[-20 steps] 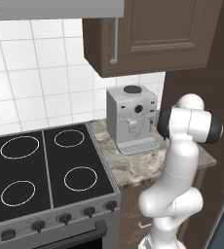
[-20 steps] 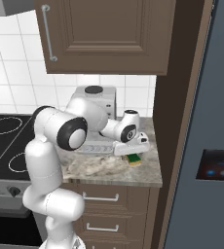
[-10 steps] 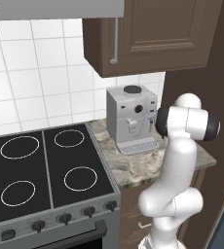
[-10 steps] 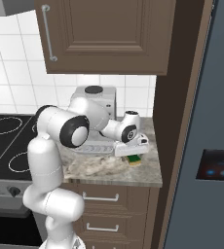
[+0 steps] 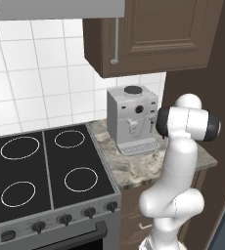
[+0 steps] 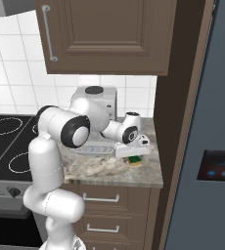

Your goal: Place the sponge inside the microwave to prepare for sanitizing.

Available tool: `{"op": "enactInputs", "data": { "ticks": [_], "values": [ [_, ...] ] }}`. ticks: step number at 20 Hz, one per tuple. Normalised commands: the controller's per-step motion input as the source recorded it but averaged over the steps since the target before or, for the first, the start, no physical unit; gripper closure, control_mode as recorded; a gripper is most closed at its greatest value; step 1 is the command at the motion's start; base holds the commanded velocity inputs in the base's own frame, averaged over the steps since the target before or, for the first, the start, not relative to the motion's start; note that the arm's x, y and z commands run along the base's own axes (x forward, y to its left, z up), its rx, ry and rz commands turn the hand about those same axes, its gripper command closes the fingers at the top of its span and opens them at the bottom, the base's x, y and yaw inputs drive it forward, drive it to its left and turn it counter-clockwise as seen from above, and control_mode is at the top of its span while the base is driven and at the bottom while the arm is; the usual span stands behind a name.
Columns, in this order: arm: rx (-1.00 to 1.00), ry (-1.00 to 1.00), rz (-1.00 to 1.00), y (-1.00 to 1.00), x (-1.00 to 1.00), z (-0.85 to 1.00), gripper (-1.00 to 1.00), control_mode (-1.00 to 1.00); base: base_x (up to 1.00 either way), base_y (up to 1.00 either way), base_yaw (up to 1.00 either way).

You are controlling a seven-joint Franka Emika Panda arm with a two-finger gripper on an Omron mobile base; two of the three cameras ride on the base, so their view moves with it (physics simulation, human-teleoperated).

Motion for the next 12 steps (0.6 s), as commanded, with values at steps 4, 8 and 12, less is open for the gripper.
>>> {"op": "enactInputs", "data": {
  "ticks": [4,8,12],
  "values": [
    [0.0,0.0,0.0,0.0,0.0,0.0,1.0,-1.0,0.0,0.0,0.0],
    [0.0,0.0,0.0,0.0,0.0,0.0,1.0,-1.0,0.0,0.0,0.0],
    [0.0,0.0,-0.02,0.13,-0.23,0.24,1.0,-1.0,0.0,0.0,0.0]
  ]
}}
